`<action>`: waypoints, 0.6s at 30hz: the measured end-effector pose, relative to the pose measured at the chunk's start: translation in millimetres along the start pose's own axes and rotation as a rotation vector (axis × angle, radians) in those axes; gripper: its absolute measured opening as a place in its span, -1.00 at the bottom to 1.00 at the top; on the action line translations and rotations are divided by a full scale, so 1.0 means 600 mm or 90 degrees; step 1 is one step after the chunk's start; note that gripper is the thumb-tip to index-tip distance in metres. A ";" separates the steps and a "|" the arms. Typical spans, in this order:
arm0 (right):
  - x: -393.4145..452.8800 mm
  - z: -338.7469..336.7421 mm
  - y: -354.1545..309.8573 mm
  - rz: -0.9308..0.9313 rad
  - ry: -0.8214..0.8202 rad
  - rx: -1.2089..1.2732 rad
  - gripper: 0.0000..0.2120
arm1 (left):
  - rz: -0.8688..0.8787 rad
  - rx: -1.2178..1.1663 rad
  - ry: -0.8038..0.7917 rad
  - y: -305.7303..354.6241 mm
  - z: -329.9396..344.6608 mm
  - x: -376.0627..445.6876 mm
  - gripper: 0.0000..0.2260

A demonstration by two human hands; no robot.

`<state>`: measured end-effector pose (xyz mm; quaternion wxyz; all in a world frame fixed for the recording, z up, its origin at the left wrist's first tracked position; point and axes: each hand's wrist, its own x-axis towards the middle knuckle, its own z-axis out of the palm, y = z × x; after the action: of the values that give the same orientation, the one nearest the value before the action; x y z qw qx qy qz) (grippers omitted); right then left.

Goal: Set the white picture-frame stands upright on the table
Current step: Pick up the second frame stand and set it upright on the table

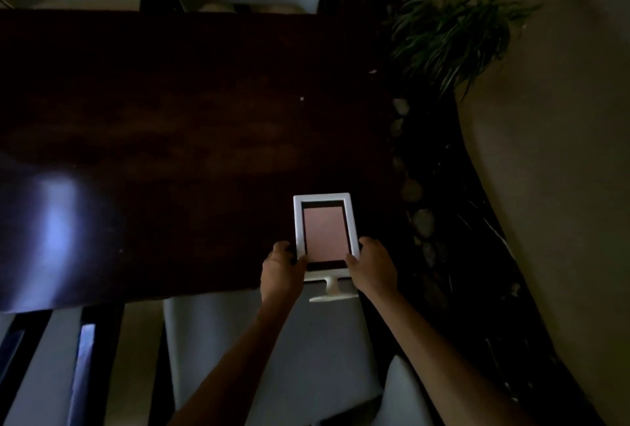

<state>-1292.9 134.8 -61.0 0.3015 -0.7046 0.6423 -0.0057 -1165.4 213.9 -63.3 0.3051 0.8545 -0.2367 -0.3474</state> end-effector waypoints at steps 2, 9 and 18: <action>0.010 0.005 0.003 0.001 0.009 -0.006 -0.69 | 0.010 0.012 0.010 -0.001 0.008 0.010 -0.65; 0.018 -0.008 0.020 0.009 -0.060 0.047 -0.78 | 0.007 -0.023 0.041 0.007 0.006 0.009 -0.78; -0.006 -0.080 -0.012 -0.120 -0.033 0.121 -0.78 | 0.092 -0.112 0.108 0.030 -0.056 -0.009 -0.85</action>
<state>-1306.2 117.8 -17.1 0.3813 -0.7300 0.5620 -0.0764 -1147.7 216.9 -29.5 0.4222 0.8314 -0.2397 -0.2702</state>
